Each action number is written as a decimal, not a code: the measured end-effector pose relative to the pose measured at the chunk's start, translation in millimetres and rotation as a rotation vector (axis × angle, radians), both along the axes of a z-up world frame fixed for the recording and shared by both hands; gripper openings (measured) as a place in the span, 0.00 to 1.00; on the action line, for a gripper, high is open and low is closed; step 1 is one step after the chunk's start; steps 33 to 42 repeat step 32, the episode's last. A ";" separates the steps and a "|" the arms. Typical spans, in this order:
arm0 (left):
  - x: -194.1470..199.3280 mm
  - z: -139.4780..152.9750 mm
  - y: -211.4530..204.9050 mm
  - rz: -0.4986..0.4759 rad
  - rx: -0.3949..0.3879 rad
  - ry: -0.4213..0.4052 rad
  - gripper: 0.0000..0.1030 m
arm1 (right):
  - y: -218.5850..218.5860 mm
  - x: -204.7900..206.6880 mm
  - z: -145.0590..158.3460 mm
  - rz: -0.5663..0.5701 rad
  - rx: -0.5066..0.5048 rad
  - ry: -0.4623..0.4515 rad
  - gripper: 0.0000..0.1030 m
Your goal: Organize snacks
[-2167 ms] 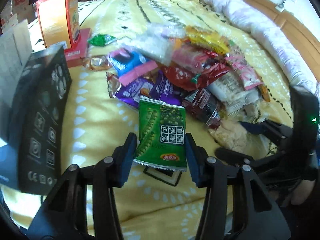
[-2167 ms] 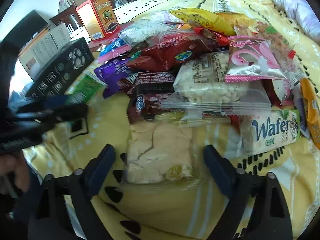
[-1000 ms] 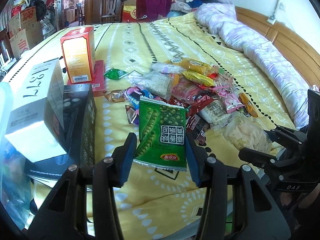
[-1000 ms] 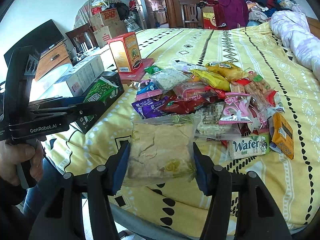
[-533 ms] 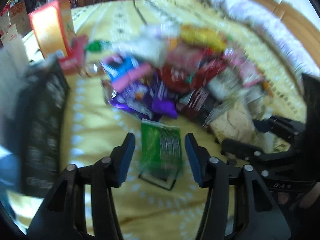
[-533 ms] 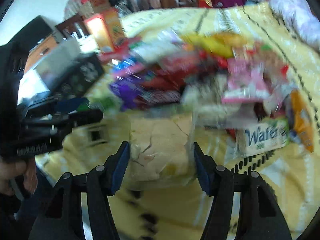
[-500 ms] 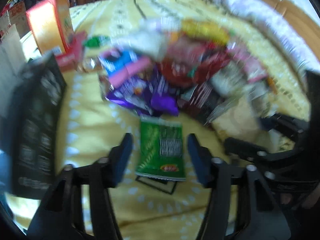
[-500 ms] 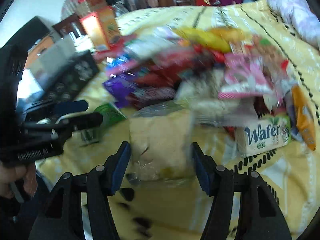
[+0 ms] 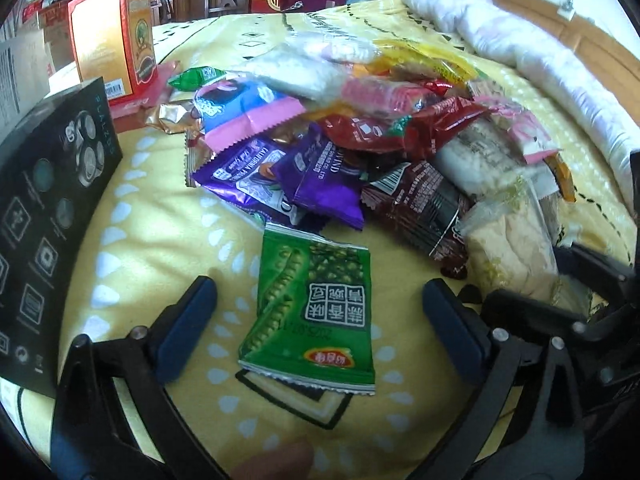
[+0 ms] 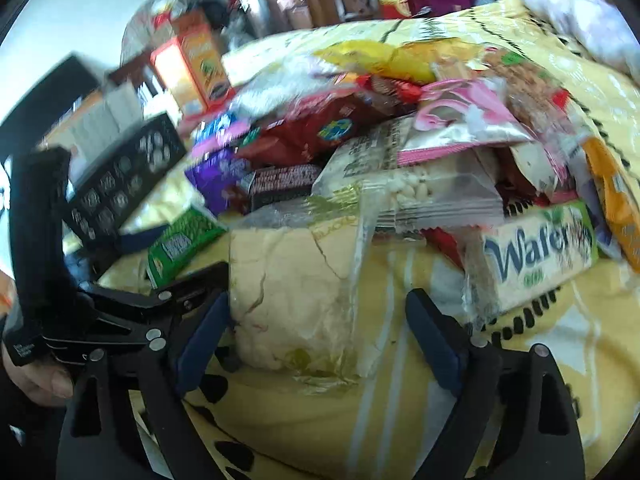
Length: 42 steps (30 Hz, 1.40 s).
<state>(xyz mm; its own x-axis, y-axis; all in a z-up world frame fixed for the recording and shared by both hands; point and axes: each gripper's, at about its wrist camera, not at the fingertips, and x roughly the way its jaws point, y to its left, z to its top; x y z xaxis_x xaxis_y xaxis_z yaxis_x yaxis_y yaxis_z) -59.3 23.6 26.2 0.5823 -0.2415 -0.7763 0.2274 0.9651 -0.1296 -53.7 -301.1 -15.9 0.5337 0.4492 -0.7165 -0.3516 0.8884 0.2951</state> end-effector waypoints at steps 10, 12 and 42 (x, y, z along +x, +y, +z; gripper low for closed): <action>-1.1 -2.3 -3.0 0.000 0.031 -0.008 1.00 | -10.5 2.3 4.4 0.011 0.068 0.021 0.98; 0.5 -1.1 -5.1 0.002 0.046 -0.010 1.00 | 1.9 -2.1 15.8 0.022 -0.043 -0.027 0.99; 5.1 -2.2 -12.9 0.056 0.097 -0.010 1.00 | -30.5 -23.2 -5.6 -0.193 -0.234 -0.048 1.00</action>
